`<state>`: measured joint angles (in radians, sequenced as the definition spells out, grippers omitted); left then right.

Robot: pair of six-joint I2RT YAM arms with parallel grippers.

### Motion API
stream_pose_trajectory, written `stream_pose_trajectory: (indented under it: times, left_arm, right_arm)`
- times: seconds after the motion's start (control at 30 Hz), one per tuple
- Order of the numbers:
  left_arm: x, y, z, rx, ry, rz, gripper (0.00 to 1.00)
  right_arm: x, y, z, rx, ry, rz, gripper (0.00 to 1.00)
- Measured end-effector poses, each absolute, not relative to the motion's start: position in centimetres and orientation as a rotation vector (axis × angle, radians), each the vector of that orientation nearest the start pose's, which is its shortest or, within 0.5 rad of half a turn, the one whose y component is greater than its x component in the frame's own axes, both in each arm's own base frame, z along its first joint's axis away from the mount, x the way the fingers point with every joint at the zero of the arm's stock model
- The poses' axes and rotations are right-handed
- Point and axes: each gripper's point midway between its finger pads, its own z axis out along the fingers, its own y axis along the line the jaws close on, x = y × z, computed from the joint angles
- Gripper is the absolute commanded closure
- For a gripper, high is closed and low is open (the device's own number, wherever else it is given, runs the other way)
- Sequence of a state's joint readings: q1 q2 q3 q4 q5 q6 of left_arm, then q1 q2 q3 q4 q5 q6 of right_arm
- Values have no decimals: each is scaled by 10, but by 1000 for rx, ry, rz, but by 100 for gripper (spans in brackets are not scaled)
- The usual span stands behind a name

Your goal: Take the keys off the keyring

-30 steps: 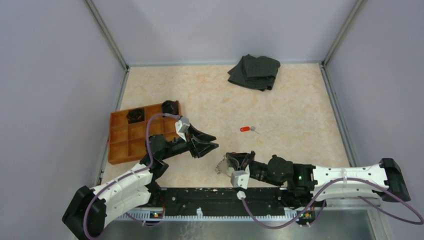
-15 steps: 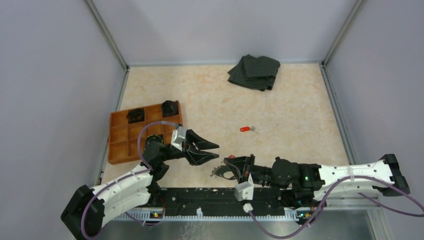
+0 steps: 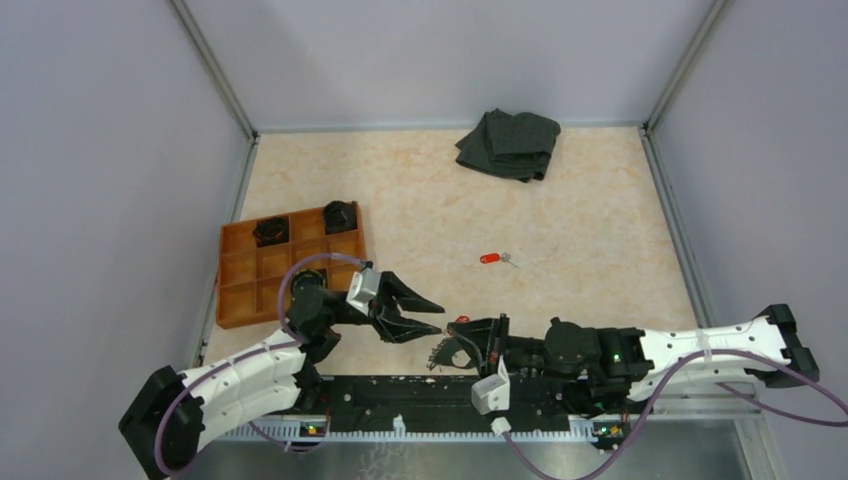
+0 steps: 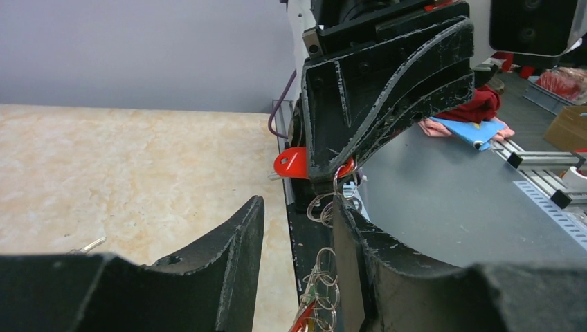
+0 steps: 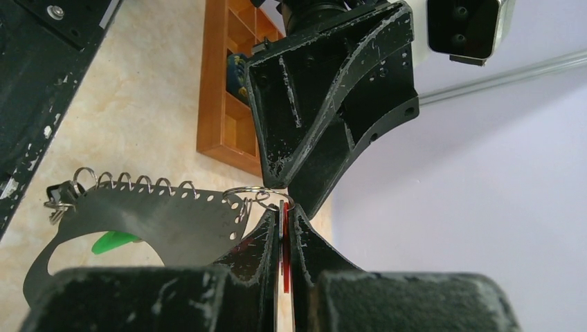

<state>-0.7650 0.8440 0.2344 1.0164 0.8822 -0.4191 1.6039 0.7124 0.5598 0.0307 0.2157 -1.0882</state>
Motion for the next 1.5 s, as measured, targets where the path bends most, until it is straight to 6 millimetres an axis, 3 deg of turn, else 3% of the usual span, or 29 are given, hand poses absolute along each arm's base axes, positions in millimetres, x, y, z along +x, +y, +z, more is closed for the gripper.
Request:
stream_pose_trajectory:
  times: [0.7,0.9,1.13,1.5]
  left_arm:
    - [69,-287,252,1148,1009,-1510,59]
    - [66,-288,253,1165,1000,-1520,71]
    - [63,-289,250,1182,1003,-1533,77]
    - [62,-290,249,1180,1014,-1542,100]
  right_arm:
    - [63,304,265,-1595,519,185,100]
    - [63,304,265,-1595,522,182,100]
    - [66,302,265,-1591,532,168,100]
    - [70,302,266,-1586,540,143,100]
